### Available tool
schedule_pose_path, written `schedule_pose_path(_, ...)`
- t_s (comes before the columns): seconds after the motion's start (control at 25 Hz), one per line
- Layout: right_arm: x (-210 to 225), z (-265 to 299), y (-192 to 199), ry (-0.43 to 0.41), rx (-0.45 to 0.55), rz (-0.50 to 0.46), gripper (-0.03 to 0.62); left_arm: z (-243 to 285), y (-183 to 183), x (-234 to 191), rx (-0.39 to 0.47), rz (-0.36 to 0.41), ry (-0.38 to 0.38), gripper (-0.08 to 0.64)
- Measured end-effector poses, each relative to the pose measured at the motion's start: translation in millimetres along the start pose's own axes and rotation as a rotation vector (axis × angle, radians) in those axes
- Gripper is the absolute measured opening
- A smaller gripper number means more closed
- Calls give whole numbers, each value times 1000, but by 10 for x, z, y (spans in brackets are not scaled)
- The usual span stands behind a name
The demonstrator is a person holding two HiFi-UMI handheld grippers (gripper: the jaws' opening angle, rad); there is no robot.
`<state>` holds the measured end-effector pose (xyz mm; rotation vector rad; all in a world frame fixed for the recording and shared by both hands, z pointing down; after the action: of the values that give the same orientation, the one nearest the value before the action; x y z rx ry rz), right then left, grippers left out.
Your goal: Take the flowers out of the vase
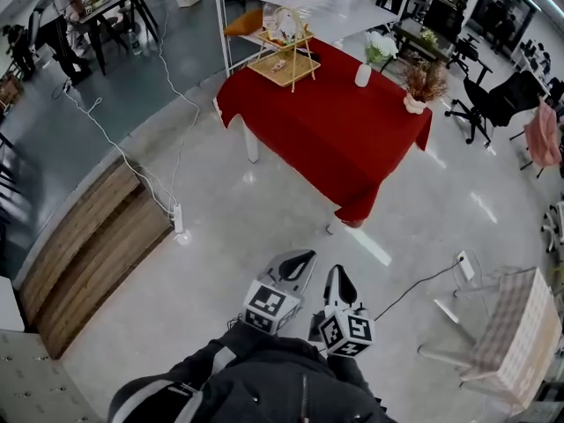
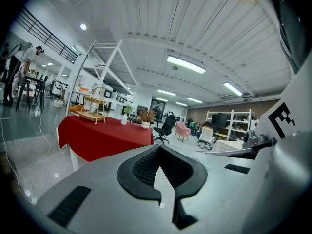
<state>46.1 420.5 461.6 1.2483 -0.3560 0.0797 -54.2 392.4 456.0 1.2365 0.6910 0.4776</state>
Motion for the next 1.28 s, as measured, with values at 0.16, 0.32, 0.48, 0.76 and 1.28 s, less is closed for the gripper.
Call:
schedule_pose_path(0.16, -2, 293, -138, 8, 12, -17, 15, 200, -140, -245, 11, 7, 6, 9)
schedule_pose_path(0.32, -5, 574, -252, 12, 24, -30, 14, 397, -286, -478, 26, 9, 14, 9)
schedule_pose_path(0.48, 8, 853, -317, 19, 26, -37, 15, 588, -358, -707, 23, 5, 24, 9)
schedule_pose_path(0.76, 45, 1269, -423, 33, 28, -39, 14, 893, -482, -1079, 17, 7, 29, 9)
schedule_pose_path(1.28, -17, 1769, -457, 47, 25, -35, 15, 1153, -558, -1522, 8, 2, 56, 9)
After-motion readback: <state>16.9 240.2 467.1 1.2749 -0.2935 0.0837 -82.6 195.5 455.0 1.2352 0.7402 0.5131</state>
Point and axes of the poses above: the fingertips, and each gripper's own axes: z forward along the fingers, x to its right, y out of its underside, the point moved 4 cm from there along -z, backward along the fingers, and after that the axes turned 4 degrees about y, right-handed, at the moved point
